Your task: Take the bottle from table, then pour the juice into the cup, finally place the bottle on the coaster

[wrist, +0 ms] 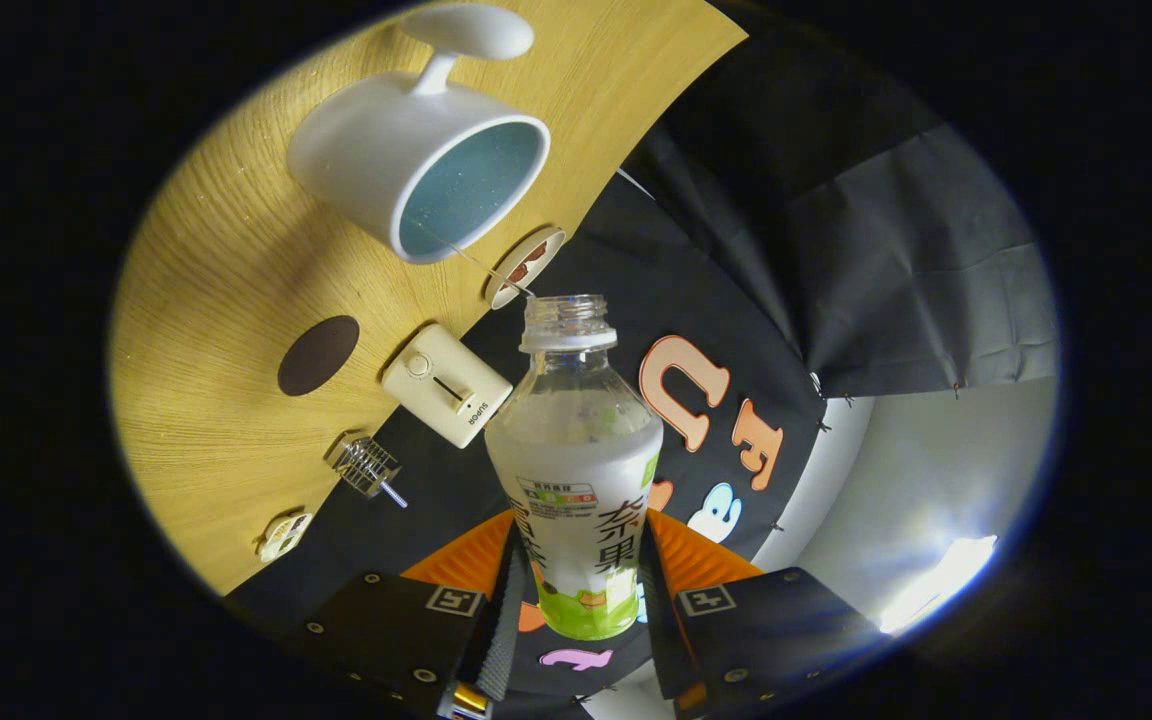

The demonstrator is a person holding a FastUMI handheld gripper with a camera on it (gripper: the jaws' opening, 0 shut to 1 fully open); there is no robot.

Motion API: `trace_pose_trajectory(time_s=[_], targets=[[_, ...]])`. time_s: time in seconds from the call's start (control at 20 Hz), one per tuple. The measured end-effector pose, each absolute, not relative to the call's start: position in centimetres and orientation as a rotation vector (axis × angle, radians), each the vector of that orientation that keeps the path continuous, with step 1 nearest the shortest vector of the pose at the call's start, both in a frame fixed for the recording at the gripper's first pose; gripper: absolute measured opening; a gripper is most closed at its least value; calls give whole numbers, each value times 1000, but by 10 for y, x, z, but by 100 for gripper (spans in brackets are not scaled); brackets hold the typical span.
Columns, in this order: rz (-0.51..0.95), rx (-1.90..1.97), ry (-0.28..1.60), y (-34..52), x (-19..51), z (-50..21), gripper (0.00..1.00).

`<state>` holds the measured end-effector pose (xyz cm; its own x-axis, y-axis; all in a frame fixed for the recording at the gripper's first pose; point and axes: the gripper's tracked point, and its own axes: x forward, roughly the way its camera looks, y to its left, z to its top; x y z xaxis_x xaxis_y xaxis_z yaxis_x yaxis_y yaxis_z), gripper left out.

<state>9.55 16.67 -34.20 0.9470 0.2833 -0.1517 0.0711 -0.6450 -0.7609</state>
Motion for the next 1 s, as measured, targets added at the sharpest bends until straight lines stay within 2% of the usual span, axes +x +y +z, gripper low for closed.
trace_pose_trajectory(time_s=[0.25,0.55,1.0], targets=[[366,-2170,-141,160,94,-366,56],[465,-1767,219,145,80,-420,57],[405,-1084,482,137,83,-446,57]])
